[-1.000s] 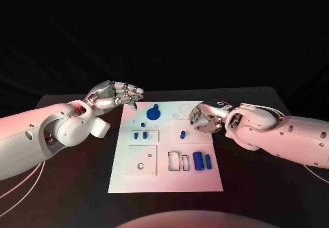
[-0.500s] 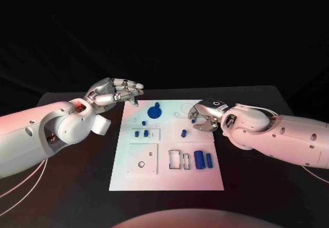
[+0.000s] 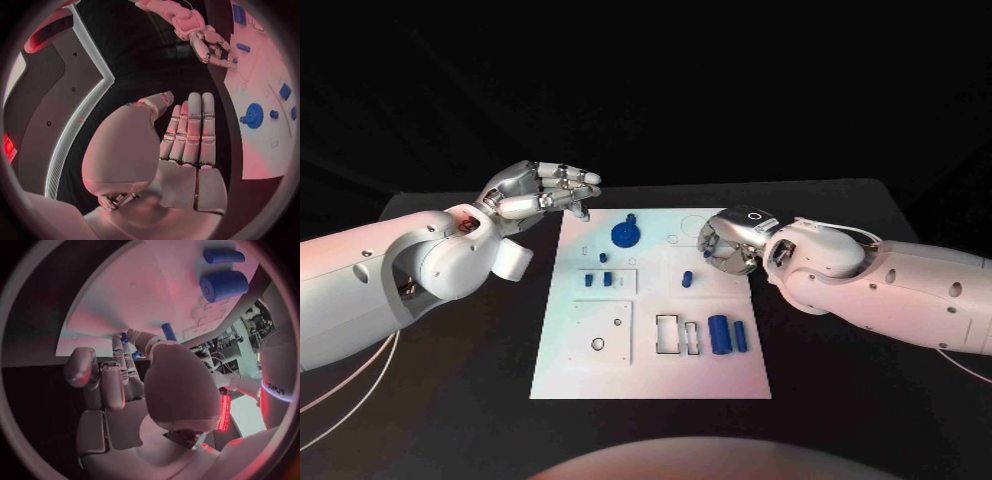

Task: Assemble the parts on the task board

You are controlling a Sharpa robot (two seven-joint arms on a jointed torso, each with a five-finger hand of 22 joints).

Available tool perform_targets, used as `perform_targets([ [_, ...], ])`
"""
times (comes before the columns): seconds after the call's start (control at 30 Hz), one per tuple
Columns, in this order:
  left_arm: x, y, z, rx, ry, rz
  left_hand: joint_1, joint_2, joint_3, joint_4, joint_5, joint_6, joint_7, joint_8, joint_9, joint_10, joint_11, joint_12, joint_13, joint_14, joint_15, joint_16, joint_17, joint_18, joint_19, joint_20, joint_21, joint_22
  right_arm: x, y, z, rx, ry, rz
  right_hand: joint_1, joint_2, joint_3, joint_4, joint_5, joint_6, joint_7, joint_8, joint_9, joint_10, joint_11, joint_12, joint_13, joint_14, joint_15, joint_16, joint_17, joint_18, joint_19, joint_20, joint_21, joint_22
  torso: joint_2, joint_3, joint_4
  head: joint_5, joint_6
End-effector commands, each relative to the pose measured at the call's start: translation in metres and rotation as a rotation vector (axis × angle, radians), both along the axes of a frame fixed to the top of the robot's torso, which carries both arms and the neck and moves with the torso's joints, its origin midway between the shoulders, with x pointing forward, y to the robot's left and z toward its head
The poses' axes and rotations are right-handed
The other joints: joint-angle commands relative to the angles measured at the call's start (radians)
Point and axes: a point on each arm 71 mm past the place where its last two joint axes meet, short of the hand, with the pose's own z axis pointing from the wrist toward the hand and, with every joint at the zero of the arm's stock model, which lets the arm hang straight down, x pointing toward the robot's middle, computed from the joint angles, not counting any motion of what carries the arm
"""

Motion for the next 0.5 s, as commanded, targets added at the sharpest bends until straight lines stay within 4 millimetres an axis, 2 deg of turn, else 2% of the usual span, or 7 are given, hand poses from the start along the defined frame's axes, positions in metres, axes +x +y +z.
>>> perform_targets([
  [0.03, -0.0006, -0.0012, 0.001, -0.008, -0.006, -0.017, -0.011, -0.002, -0.004, 0.001, -0.005, -0.001, 0.003, 0.004, 0.001, -0.007, 0.0, 0.006, 0.001, -0.009, 0.001, -0.004, 0.002, 0.014, 0.007, -0.003, -0.006, -0.002, -0.0004, 0.0006, -0.0037, -0.026, 0.01, -0.003, -0.001, 0.02, 0.02, 0.0, -0.014, 0.015, -0.002, 0.009, 0.006, 0.017, -0.004, 0.008, 0.004, 0.056, -0.011, 0.008, 0.001, -0.02, 0.005, -0.007, 0.009, 0.007, 0.0, 0.0001, 0.0003, 0.0, -0.001],
  [0.13, -0.0007, -0.0012, 0.0009, -0.006, -0.006, -0.019, -0.011, -0.002, -0.004, 0.001, -0.005, -0.001, 0.003, 0.004, 0.001, -0.007, 0.0, 0.006, 0.001, -0.009, 0.001, -0.004, 0.002, 0.014, 0.007, -0.003, -0.006, -0.002, 0.0002, 0.0001, -0.0049, -0.033, 0.016, -0.006, 0.002, 0.035, 0.04, -0.001, -0.034, 0.024, -0.006, 0.017, 0.012, 0.027, -0.008, 0.011, 0.006, 0.056, -0.015, 0.011, 0.001, -0.021, 0.005, -0.011, 0.014, 0.013, 0.0, 0.0001, 0.0003, -0.001, -0.002],
  [0.33, -0.001, -0.0011, 0.0006, 0.0, -0.004, -0.022, -0.013, 0.0, -0.005, 0.001, -0.004, -0.003, 0.004, 0.004, 0.001, -0.011, 0.001, 0.006, 0.001, -0.009, 0.002, -0.004, 0.002, 0.014, 0.009, -0.002, -0.009, -0.004, 0.0006, 0.001, -0.007, -0.043, 0.017, -0.01, 0.011, 0.056, 0.065, -0.011, -0.043, 0.036, -0.012, 0.03, 0.024, 0.042, -0.014, 0.014, 0.011, 0.056, -0.02, 0.017, 0.002, -0.022, 0.008, -0.015, 0.022, 0.023, 0.0, -0.0004, 0.0002, -0.002, -0.003],
  [0.5, -0.0011, -0.0008, 0.0, 0.011, -0.001, -0.024, -0.016, -0.001, -0.007, -0.001, -0.004, -0.015, 0.008, 0.001, 0.0, -0.023, 0.005, 0.008, 0.001, -0.013, 0.004, -0.005, 0.003, 0.013, 0.013, -0.001, -0.019, -0.012, -0.0014, 0.0049, -0.0098, -0.052, 0.013, -0.004, 0.013, 0.054, 0.07, -0.022, -0.041, 0.042, -0.015, 0.04, 0.032, 0.055, -0.019, 0.017, 0.016, 0.057, -0.024, 0.02, 0.003, -0.024, 0.011, -0.018, 0.031, 0.032, 0.0, -0.0002, 0.0005, -0.002, -0.004],
])
